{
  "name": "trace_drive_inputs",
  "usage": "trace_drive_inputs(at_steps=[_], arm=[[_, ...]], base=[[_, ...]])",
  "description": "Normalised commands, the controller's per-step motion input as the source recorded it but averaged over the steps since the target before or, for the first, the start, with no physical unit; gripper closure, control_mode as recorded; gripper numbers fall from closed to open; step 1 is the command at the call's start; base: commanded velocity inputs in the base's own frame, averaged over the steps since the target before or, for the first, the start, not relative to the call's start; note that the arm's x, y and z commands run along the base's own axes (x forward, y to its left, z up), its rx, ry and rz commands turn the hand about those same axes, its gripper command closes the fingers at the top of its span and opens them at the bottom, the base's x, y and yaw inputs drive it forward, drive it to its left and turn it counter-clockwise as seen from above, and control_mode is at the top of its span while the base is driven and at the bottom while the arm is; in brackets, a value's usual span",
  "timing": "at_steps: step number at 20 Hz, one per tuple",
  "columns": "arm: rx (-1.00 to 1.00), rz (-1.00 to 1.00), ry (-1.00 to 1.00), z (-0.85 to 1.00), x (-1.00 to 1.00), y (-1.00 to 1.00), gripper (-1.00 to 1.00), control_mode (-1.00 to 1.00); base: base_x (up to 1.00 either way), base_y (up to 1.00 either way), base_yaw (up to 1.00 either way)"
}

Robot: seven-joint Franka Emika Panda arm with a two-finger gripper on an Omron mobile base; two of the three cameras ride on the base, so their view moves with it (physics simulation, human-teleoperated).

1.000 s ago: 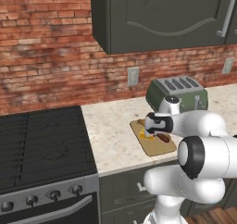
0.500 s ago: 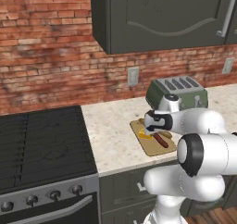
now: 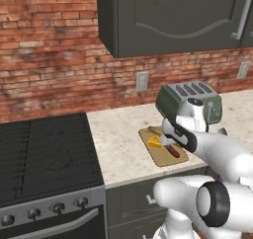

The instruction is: Retrieve the sausage and cheese from the fridge and place them on the cutting board on the counter.

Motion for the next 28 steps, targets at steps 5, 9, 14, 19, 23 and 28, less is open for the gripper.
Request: trace_drive_inputs(at_steps=[5,9,14,19,23,28], arm=[[0.0,0.0,-0.06,0.37,-0.91,0.24,-1.0,-1.0],[0.0,0.0,-0.11,0.48,-0.78,0.25,-1.0,-1.0],[0.0,0.0,-0.18,0.49,-0.88,0.07,-1.0,-1.0],[0.0,0.02,-0.15,0.47,-0.71,0.0,-1.0,-1.0],[0.0,0.04,-0.15,0.16,-0.97,-0.23,-1.0,-1.0],[0.0,0.03,-0.14,0.14,-0.98,-0.36,-1.0,-1.0]], base=[[0.0,0.0,0.0],[0.0,0.0,0.0],[0.0,0.0,0.0],[0.0,0.0,0.0],[0.0,0.0,0.0],[0.0,0.0,0.0]])
